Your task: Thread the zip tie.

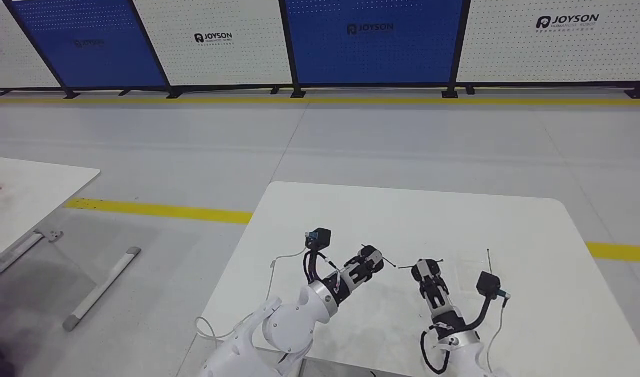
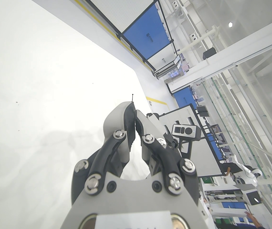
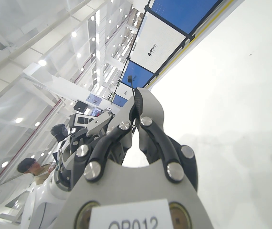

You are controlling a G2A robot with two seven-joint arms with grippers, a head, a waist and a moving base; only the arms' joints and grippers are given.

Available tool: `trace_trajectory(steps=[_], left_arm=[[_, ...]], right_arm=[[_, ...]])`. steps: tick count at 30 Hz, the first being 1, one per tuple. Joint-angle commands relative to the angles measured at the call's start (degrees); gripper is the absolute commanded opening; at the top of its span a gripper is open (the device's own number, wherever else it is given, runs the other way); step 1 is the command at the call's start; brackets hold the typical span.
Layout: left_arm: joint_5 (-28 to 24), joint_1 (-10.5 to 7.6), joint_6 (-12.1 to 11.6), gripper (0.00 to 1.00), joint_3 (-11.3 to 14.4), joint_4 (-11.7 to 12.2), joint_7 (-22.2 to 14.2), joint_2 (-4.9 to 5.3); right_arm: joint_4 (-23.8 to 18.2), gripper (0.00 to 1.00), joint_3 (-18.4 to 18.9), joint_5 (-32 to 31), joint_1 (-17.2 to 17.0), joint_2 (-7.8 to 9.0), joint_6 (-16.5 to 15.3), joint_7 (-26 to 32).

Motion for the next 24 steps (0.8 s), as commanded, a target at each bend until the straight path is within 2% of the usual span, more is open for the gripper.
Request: trace_trajectory(steps=[1,16,24], left_arm=[[0.0,0.0,0.0,0.0,0.0,0.0,0.0,0.0],[0.0,0.0,0.0,0.0,0.0,0.0,0.0,0.0],[0.0,0.0,0.0,0.0,0.0,0.0,0.0,0.0]], right_arm=[[0.12,0.0,-0.1,0.01,0.17,-0.08,0.02,-0.04],[0.68,0.0,-0.98,-1.68,1.36,-0.67,1.63,-0.03],[0.34,0.0,-0.6,-1.4,0.99,-0.81,1.28,0.08]])
